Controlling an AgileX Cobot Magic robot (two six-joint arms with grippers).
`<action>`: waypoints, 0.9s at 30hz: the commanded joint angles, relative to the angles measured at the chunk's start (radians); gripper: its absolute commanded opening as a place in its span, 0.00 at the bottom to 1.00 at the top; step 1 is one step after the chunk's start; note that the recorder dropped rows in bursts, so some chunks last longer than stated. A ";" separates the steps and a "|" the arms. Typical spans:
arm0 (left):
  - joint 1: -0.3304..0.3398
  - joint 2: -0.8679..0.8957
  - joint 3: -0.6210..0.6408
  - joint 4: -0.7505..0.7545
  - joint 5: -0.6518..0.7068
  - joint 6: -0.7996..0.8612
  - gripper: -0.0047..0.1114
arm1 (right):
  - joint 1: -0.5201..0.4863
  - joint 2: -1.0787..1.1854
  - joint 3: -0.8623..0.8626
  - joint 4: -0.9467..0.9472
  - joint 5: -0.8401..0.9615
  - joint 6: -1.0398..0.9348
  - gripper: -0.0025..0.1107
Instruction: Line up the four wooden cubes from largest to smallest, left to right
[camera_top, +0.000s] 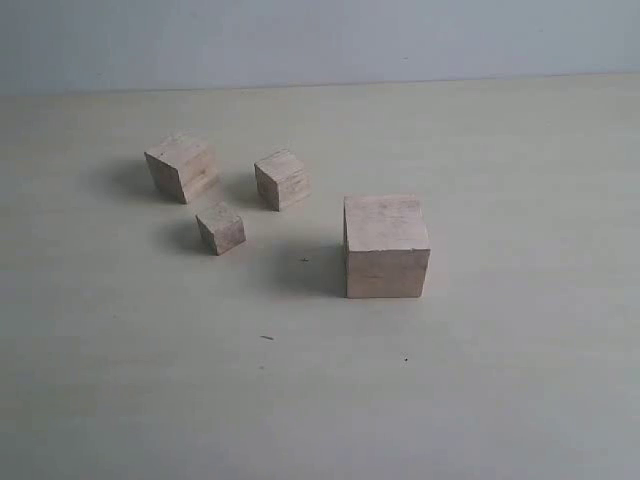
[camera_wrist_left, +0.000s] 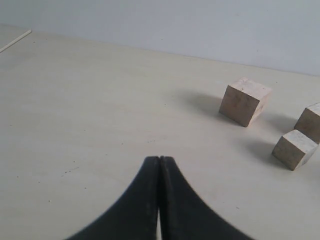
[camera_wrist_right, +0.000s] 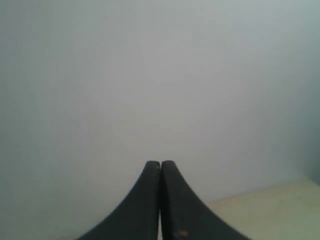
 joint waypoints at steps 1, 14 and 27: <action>-0.006 -0.006 0.000 0.002 -0.008 0.000 0.04 | 0.051 0.214 -0.263 0.041 0.250 -0.007 0.02; -0.006 -0.006 0.000 0.002 -0.008 0.000 0.04 | 0.277 0.706 -0.582 0.261 0.744 -0.334 0.02; -0.006 -0.006 0.000 0.002 -0.008 0.000 0.04 | 0.277 0.867 -0.582 0.419 0.640 -0.223 0.02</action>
